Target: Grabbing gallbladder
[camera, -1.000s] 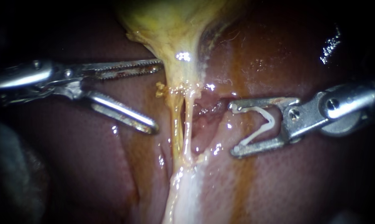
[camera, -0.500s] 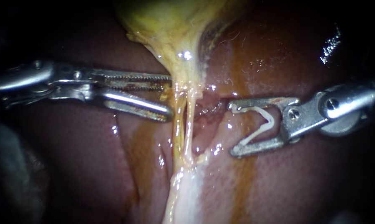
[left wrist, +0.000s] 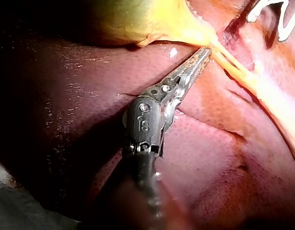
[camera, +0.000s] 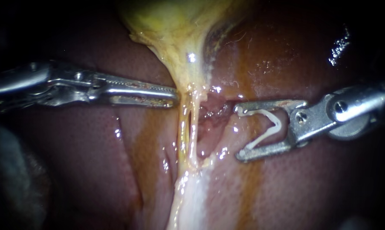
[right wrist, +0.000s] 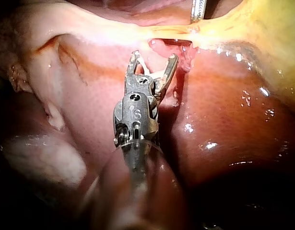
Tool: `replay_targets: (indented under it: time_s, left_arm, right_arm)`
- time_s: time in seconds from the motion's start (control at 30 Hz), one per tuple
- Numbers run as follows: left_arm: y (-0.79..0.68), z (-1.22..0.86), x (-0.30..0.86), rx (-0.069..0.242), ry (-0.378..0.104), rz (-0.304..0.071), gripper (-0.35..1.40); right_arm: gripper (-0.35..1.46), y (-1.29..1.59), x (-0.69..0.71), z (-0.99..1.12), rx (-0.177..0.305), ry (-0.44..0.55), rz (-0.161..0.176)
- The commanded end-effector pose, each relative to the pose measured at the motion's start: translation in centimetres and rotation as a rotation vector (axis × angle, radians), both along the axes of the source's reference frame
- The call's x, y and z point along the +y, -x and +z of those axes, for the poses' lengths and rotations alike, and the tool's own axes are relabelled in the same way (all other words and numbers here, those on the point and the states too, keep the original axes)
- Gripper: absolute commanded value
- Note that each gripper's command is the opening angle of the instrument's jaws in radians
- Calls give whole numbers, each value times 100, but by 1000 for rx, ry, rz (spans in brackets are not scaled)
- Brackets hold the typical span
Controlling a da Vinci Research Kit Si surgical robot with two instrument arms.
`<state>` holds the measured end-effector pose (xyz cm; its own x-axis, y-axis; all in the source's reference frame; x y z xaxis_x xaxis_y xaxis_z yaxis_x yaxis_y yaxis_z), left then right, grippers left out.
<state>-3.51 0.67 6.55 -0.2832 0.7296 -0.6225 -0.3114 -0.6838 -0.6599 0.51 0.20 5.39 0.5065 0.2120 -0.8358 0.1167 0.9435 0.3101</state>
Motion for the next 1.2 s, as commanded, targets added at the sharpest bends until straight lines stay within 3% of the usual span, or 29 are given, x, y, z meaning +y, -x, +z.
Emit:
replay_targets:
  time_s: [0.03,0.23,0.4,0.63,1.2]
  left_arm:
    - [-2,-2,0,3,-12,1,-35]
    - [-12,-26,1,15,-111,-15,-35]
    - [-20,-57,19,7,-138,-11,-35]
    - [-35,-80,33,15,-142,-30,-35]
    - [-37,-86,33,16,-144,-34,-35]
  right_arm:
    - [50,0,0,0,0,0,0]
    - [50,0,0,0,0,0,0]
    - [50,1,0,0,0,0,0]
    - [50,1,0,0,0,0,0]
    - [50,1,0,0,0,0,0]
